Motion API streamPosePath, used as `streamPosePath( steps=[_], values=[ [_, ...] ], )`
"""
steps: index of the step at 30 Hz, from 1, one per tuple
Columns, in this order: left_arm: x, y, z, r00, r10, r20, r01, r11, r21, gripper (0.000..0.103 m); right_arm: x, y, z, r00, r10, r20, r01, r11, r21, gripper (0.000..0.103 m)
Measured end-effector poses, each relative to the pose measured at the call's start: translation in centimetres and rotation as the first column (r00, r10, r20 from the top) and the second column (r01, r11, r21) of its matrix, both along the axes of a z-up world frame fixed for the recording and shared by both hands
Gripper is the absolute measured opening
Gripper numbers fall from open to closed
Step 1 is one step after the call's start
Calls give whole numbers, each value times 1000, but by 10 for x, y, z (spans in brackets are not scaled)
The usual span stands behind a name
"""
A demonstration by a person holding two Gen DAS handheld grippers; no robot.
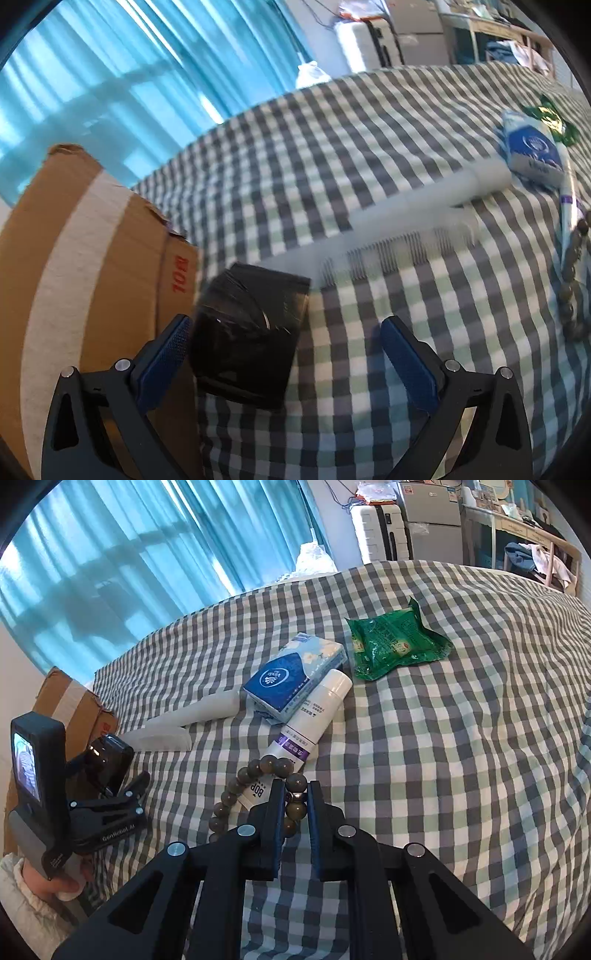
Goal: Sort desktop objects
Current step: 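Grasp the black case with the left tool while the right tool grasps the bead bracelet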
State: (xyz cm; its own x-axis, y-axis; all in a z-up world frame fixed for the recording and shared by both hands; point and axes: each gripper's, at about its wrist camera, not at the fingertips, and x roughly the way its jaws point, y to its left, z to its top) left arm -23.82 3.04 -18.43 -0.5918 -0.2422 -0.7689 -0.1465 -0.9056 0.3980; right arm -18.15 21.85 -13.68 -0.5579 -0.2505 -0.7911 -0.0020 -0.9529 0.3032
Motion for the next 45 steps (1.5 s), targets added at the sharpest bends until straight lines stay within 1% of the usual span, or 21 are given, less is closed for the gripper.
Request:
streamPosePath(
  steps=[2, 4, 5, 7, 9, 11, 14, 15, 16, 17, 18, 20, 22, 25, 27, 29, 30, 34, 38, 40, 45],
  values=[
    [2, -1, 4, 999, -23, 38, 21, 998, 56, 98, 1, -1, 4, 1000, 8, 0, -8, 1000, -4, 12],
    [6, -7, 9, 998, -24, 66, 15, 991, 136, 88, 4, -3, 7, 1000, 7, -6, -7, 1000, -3, 12],
    [9, -10, 11, 997, -17, 75, 5, 988, 156, 84, 4, -1, 9, 1000, 8, -6, -8, 1000, -7, 12],
    [16, -13, 13, 995, -26, 101, 6, 982, 188, 68, 6, -2, 12, 1000, 6, -14, -6, 1000, -12, 12],
    [24, -15, 17, 992, -51, 115, 24, 973, 229, 61, 8, -2, 16, 1000, 9, -20, -9, 1000, -13, 12],
    [28, -17, 17, 990, -64, 127, 28, 963, 267, 61, 12, 0, 19, 1000, 12, -23, -12, 1000, -17, 12],
    [27, -16, 11, 991, -43, 123, 13, 973, 230, 62, 14, 2, 22, 1000, 12, -24, -13, 1000, -25, 12],
    [24, -20, 7, 991, -34, 127, 4, 974, 227, 66, 16, 4, 23, 1000, 13, -25, -13, 1000, -25, 12],
    [22, -21, 3, 991, -18, 133, -12, 974, 224, 76, 18, 6, 25, 1000, 13, -27, -14, 1000, -24, 12],
    [20, -24, 0, 990, 7, 138, -37, 975, 218, 79, 16, 4, 23, 1000, 15, -26, -15, 1000, -24, 12],
    [19, -28, -2, 990, 17, 137, -50, 969, 240, 79, 14, 1, 22, 1000, 15, -23, -16, 1000, -26, 12],
    [20, -34, -2, 991, 22, 133, -62, 951, 302, 70, 13, 2, 21, 1000, 10, -21, -11, 999, -30, 12],
    [21, -39, 0, 992, 33, 120, -71, 942, 328, 43, 13, 3, 22, 1000, 8, -25, -9, 999, -34, 12],
    [19, -46, 7, 994, 5, 109, -46, 926, 376, 40, 12, 1, 23, 999, 15, -30, -17, 999, -37, 12],
    [5, -51, 23, 994, -3, 112, -41, 918, 395, 38, 12, -1, 25, 999, 23, -36, -24, 999, -41, 12],
    [2, -45, 34, 993, -15, 115, -33, 914, 404, 30, 13, -3, 28, 999, 26, -42, -28, 999, -36, 12],
    [7, -41, 40, 992, -26, 121, -27, 909, 415, 21, 14, -4, 29, 999, 28, -45, -29, 999, -38, 12],
    [2, -20, 52, 991, -57, 122, 0, 906, 423, 19, 23, -5, 39, 998, 32, -61, -34, 999, -26, 12],
    [10, -9, 47, 989, -65, 132, 0, 897, 442, 17, 32, -4, 43, 998, 22, -65, -24, 999, -31, 12],
    [3, -2, 42, 987, -64, 148, -9, 892, 452, 17, 35, -3, 44, 998, 18, -67, -21, 999, -35, 12],
    [19, -19, 35, 986, -40, 161, -43, 876, 481, 17, 39, -5, 47, 997, 21, -71, -24, 999, -32, 12]
  ],
)
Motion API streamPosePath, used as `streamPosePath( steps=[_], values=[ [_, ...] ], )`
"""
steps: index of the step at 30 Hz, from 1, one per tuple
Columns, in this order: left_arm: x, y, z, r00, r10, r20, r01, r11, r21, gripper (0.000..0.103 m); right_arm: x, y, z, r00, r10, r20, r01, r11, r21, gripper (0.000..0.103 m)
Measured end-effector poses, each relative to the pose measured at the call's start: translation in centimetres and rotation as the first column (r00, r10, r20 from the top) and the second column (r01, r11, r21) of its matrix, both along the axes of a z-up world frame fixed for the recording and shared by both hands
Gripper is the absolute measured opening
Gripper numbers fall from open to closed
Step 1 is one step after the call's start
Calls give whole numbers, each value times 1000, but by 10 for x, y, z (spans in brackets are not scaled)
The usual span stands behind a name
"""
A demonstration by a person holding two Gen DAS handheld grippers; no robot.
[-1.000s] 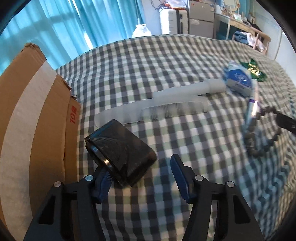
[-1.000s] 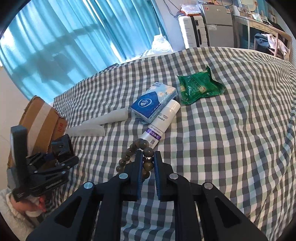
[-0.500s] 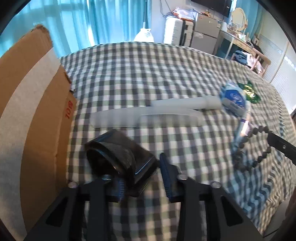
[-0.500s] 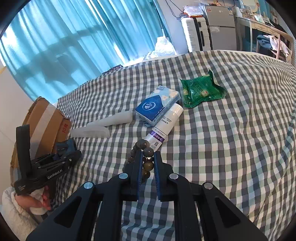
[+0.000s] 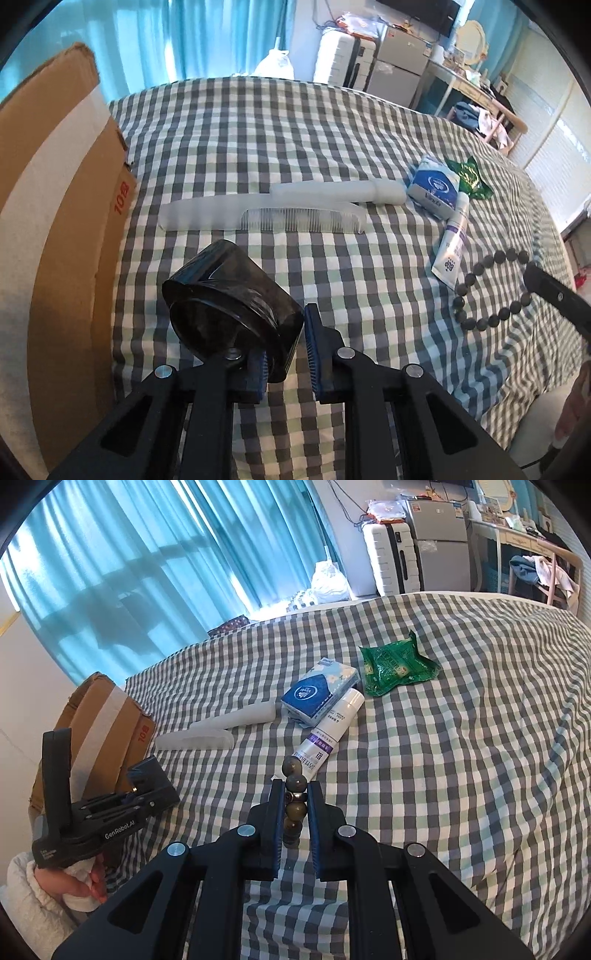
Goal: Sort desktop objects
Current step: 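Grasp the black case with the left tool while the right tool grasps the bead bracelet, then carry the black case and bead bracelet into the cardboard box and open both tools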
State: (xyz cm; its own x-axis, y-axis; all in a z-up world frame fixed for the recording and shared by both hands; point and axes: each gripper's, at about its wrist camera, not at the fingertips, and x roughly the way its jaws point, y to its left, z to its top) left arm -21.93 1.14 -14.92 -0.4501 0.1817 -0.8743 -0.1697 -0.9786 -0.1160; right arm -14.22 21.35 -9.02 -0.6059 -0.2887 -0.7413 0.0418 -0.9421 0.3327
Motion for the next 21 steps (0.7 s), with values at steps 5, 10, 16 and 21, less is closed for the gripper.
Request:
streamPosePath(
  steps=[5, 10, 16, 21],
  values=[
    [9, -9, 7, 1000, 3, -31, -3, 1000, -3, 17, 1, 2, 0, 1000, 5, -3, -5, 1000, -2, 12],
    [11, 0, 22, 998, -15, -58, 16, 1000, 23, 17, 1, 3, 7, 1000, 8, -17, -8, 1000, -11, 12],
    [18, 8, 46, 995, -30, -92, 36, 998, 60, 17, 10, -1, 23, 999, 15, -47, -15, 1000, -8, 12],
    [30, 12, 72, 990, -48, -134, 59, 995, 80, 17, 24, -6, 42, 996, 26, -81, -25, 1000, 4, 12]
  ],
)
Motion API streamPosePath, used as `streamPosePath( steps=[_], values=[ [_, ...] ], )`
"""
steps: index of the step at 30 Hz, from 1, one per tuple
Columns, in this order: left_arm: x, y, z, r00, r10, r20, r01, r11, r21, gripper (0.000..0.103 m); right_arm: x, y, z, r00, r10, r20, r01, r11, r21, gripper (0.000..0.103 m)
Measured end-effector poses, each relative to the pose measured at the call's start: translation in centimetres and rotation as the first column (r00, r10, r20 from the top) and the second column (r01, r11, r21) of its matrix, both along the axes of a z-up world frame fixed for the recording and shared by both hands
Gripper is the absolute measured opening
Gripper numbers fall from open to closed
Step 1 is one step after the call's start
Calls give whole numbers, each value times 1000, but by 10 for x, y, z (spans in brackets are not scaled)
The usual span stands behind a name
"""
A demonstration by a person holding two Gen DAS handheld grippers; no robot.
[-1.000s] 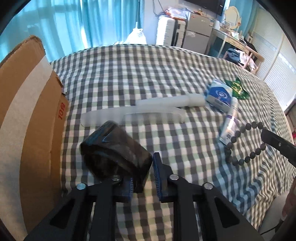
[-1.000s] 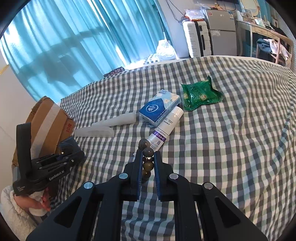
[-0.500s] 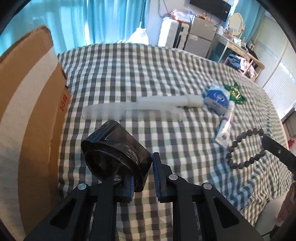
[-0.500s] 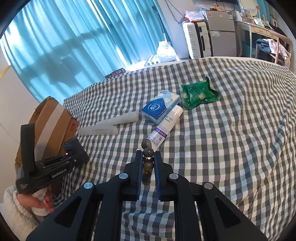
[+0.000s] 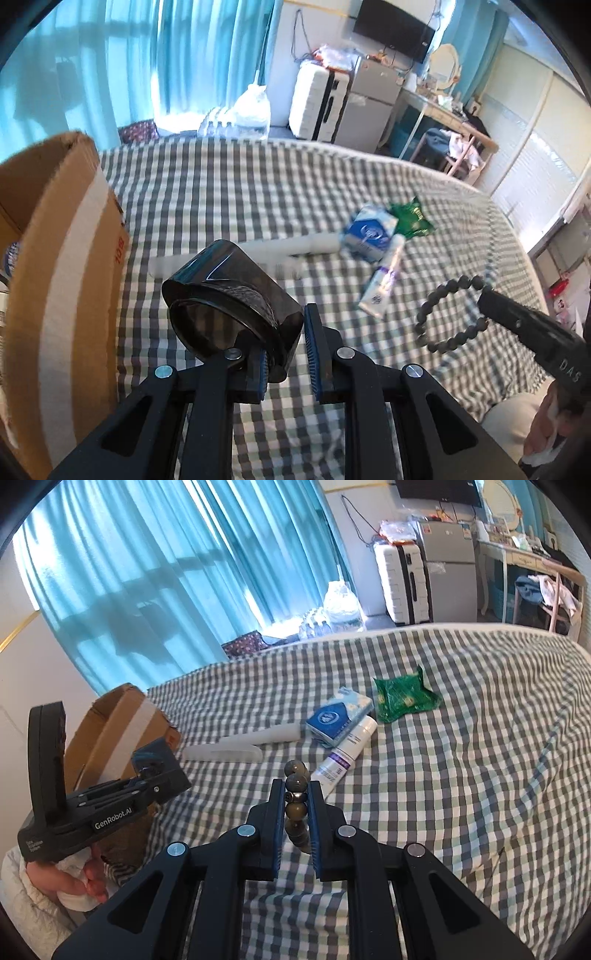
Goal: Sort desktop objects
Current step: 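Carry the black case and bead bracelet into the cardboard box and open both tools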
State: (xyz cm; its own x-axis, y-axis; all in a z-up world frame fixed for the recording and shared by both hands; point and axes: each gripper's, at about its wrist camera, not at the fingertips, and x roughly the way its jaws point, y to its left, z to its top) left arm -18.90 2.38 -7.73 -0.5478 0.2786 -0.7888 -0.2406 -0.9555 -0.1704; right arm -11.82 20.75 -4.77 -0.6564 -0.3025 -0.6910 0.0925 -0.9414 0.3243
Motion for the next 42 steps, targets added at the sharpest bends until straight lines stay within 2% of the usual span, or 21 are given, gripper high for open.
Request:
streamPosePath(
  steps=[5, 14, 19, 24, 28, 34, 38, 42],
  values=[
    [12, 0, 23, 1000, -7, -21, 7, 1000, 7, 17, 18, -10, 24, 999, 17, -49, -17, 1000, 10, 12],
    [38, -17, 74, 994, -8, -105, 11, 1000, 22, 17, 49, -46, 74, 984, 95, -149, -91, 995, 35, 12],
    [48, -46, 102, 989, 26, -145, -21, 999, 42, 17, 55, -72, 101, 966, 163, -203, -162, 987, 17, 12],
    [53, -86, 121, 980, 84, -178, -75, 996, 53, 17, 53, -113, 127, 936, 250, -248, -249, 968, 38, 12],
    [55, -128, 123, 973, 148, -176, -142, 989, 47, 17, 44, -151, 137, 909, 322, -264, -321, 946, 50, 12],
    [46, -188, 104, 963, 233, -137, -231, 972, 29, 17, 24, -205, 138, 872, 413, -263, -418, 908, 37, 12],
    [31, -220, 83, 960, 262, -99, -263, 965, 6, 17, -5, -244, 125, 858, 461, -226, -473, 881, 1, 12],
    [12, -240, 62, 959, 279, -54, -281, 960, -23, 17, -43, -279, 103, 861, 478, -174, -489, 872, -27, 12]
  ],
)
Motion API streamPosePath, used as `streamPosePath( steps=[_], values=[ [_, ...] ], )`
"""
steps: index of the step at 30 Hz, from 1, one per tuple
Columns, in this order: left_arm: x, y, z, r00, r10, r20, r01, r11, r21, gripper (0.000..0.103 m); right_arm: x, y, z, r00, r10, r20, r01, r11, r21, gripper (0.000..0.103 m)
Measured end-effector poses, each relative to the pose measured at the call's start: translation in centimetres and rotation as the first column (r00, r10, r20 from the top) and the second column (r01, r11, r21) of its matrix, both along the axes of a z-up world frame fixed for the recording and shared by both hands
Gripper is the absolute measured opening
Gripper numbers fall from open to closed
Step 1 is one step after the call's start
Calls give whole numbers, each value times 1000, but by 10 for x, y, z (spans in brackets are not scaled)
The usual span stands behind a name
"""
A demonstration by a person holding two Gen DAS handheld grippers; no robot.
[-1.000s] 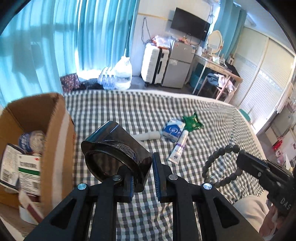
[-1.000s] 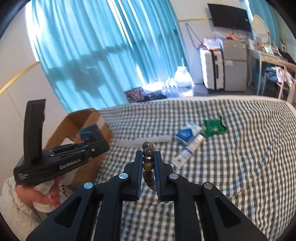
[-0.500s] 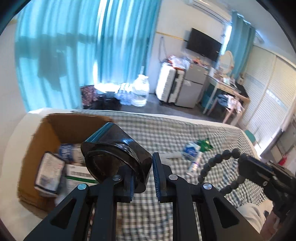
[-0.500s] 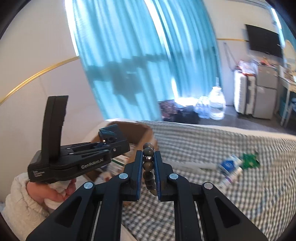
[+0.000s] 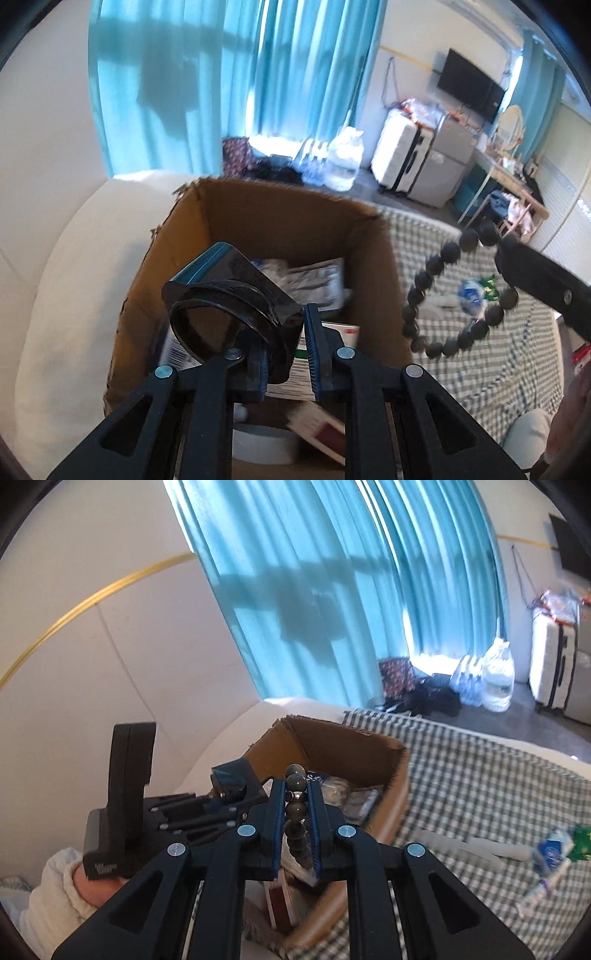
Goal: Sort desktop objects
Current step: 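Carry the black case and bead bracelet into the cardboard box and open both tools, then move both tools back over the comb, tube and tissue box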
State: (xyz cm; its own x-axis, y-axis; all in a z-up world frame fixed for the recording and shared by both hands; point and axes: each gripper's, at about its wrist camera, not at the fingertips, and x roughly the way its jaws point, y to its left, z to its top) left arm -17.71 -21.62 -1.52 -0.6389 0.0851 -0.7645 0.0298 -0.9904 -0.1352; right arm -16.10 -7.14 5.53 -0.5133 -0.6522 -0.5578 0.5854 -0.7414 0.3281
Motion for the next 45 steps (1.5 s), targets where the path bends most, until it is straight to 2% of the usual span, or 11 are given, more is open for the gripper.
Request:
streamPosePath(
  steps=[6, 7, 8, 10, 12, 19, 22, 26, 31, 39, 45],
  values=[
    [-25, -13, -28, 997, 8, 83, -7, 1000, -2, 19, -40, -30, -25, 998, -15, 57, 14, 1000, 20, 14],
    [-28, -14, -32, 996, 8, 93, -7, 1000, -8, 22, -45, -31, -28, 998, -27, 63, 26, 999, 20, 21],
    [-30, -14, -35, 995, 13, 104, -11, 1000, -17, 26, -50, -32, -29, 996, -37, 75, 35, 999, 17, 46],
    [-31, -16, -37, 993, 27, 117, -23, 999, -36, 65, -55, -27, -27, 994, -82, 74, 83, 997, -6, 70],
    [-28, -14, -37, 992, 54, 113, -47, 997, -63, 84, -55, -16, -22, 990, -131, 53, 132, 991, -14, 70],
    [3, -3, -17, 994, 79, 75, -73, 994, -86, 88, -29, 51, -4, 956, -292, 4, 292, 956, 2, 70],
    [18, 8, 2, 995, 89, 35, -85, 991, -98, 93, -6, 94, 8, 924, -379, -43, 381, 924, 22, 70],
    [38, 37, 30, 995, 87, -52, -92, 990, -108, 100, 26, 155, 22, 859, -504, -95, 509, 859, 48, 70],
    [53, 94, 48, 992, 41, -123, -52, 994, -95, 103, 62, 220, 26, 797, -598, -88, 602, 798, 31, 70],
    [65, 192, 31, 988, -83, -130, 66, 989, -132, 103, 95, 283, 7, 744, -665, -65, 667, 745, 11, 74],
    [52, 233, -3, 989, -129, -76, 116, 980, -159, 103, 85, 301, -34, 746, -666, -2, 665, 745, 38, 74]
  ],
)
